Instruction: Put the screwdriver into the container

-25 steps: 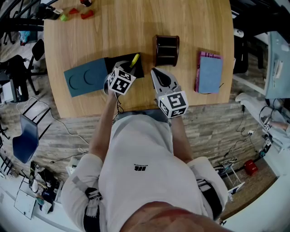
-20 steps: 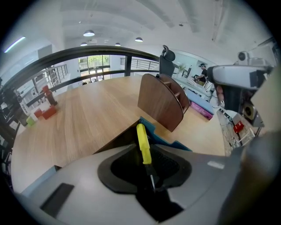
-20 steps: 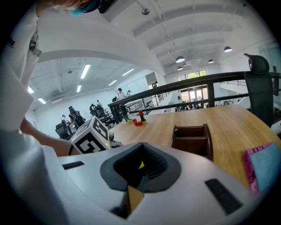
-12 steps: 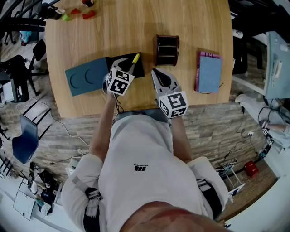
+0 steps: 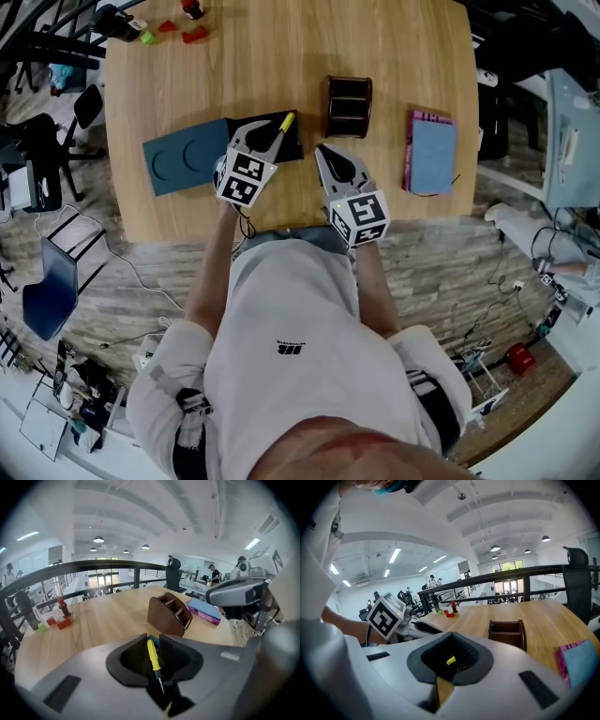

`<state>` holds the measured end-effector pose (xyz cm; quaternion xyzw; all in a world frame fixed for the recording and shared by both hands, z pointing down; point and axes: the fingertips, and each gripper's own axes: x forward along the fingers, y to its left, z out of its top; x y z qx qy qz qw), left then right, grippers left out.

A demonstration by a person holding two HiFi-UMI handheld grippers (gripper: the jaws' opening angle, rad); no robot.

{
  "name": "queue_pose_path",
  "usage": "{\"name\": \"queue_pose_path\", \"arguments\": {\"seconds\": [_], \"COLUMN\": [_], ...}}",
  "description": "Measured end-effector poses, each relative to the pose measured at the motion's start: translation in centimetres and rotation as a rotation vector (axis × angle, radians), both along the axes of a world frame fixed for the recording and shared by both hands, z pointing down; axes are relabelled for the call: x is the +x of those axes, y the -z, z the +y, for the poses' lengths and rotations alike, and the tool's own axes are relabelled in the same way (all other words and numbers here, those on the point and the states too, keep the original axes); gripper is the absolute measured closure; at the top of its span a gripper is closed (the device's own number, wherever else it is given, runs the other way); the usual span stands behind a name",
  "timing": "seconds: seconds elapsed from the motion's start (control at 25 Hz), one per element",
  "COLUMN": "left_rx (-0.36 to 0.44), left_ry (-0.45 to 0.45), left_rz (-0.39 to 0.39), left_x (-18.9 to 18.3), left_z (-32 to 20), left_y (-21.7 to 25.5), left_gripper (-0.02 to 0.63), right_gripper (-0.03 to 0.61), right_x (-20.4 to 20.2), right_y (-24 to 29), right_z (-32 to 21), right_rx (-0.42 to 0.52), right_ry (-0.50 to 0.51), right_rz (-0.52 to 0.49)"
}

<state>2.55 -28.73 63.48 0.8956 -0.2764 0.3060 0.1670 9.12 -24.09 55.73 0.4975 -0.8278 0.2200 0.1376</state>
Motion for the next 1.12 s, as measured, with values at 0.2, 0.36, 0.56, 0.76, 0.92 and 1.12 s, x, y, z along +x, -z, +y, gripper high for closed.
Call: {"name": "queue_pose_path", "arguments": {"seconds": [0.2,0.36,0.56,0.76,0.92,1.12], "left_rx": [0.048,0.089,0.149,0.205,0.229,0.231], "left_ry": [-0.004,0.006,0.007,0.027,0.048,0.065], "left_rz": [0.023,0.068,0.119,0.172,0.205,0.230], "left_x": [-1.0,-2.1,-3.6,-6.0,-8.1,-10.4], "left_z": [0.7,1.7,3.4,5.4,7.3,9.8], "left_y": [3.0,5.4,9.0,12.3,13.8,14.7], "left_gripper": [0.529,0.537,0.543,0.554,0.562,0.569], "right_gripper": [0.583,0.583,0.583,0.583,0.583,0.583], "right_x": [-0.6,-1.3,-2.1,-3.3,-4.6,-6.1], "right_y": [1.4,2.8,4.7,6.4,7.5,8.3], "right_z": [0.5,1.1,2.2,3.4,4.5,6.6], "right_rx": [0.034,0.073,0.117,0.155,0.177,0.189], "right_ry": [0.003,0.009,0.013,0.021,0.033,0.040], "right_rz": [0.016,0.033,0.052,0.072,0.086,0.096]}}
